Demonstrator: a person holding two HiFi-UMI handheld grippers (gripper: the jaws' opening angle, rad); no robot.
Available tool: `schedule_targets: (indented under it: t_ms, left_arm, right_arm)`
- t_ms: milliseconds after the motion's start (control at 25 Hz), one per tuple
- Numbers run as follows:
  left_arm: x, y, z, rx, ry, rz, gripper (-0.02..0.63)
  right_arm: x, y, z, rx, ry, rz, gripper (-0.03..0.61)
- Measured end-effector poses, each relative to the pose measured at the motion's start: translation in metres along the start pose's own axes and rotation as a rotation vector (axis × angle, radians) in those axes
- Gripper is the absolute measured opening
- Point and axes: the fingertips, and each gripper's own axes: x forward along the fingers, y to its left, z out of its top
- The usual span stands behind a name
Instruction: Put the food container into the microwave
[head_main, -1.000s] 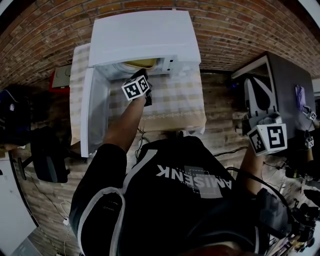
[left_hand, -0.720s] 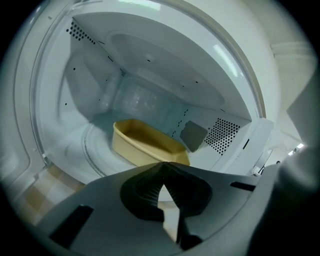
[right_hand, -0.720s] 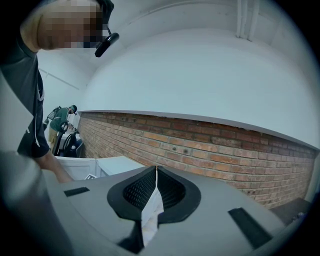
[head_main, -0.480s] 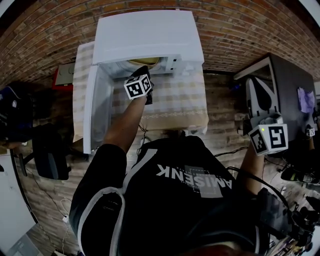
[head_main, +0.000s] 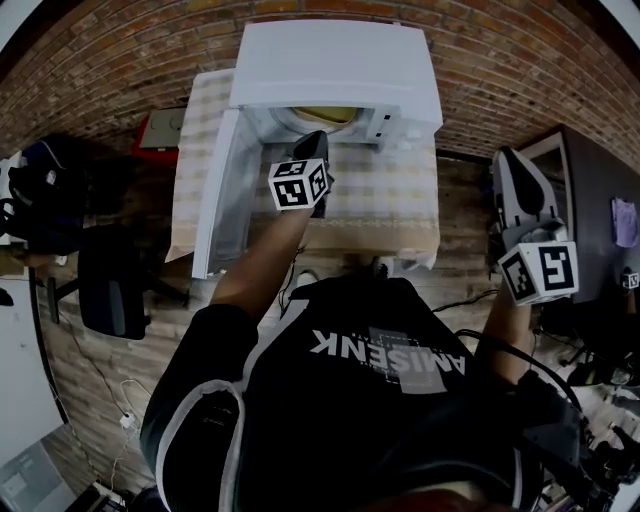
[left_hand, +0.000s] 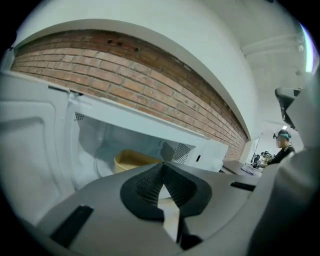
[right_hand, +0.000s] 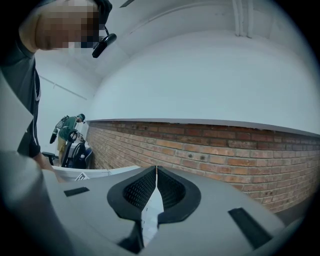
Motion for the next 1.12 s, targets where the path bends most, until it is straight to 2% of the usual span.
schedule_targets:
  t_ms: [240, 480, 680, 840, 960, 1120]
  left_arm:
    - [-0.047, -0.021, 0.039, 0.085, -0.076, -0.063, 0.012]
    - [-0.107, -0.033, 0.081, 0.085, -0.167, -0.119, 0.012]
    - [-0.145, -0.040, 0.097, 0.078, -0.169, -0.184, 0.012]
    - [-0.167, -0.048, 0.115, 0.149, -0.197, -0.231, 0.012]
    - [-0.182, -0.051, 0.132, 0.208, -0.226, -0.212, 0.012]
    - [-0.196, -0.049, 0.152, 0.293, -0.257, -0.128, 0.012]
  right_arm:
    - [0.001, 0.026, 0.008, 0.009, -0.026, 0.009, 0.043]
    - [0.003, 0.057, 0.015, 0.024, -0.043, 0.005, 0.043]
    - [0.003, 0.081, 0.020, 0.018, -0.042, -0.011, 0.043]
    - [0.004, 0.091, 0.019, 0.010, -0.034, -0.015, 0.043]
    - [0.004, 0.093, 0.022, 0.003, -0.039, -0.003, 0.043]
    - [0.003, 0.090, 0.029, -0.001, -0.057, 0.028, 0.043]
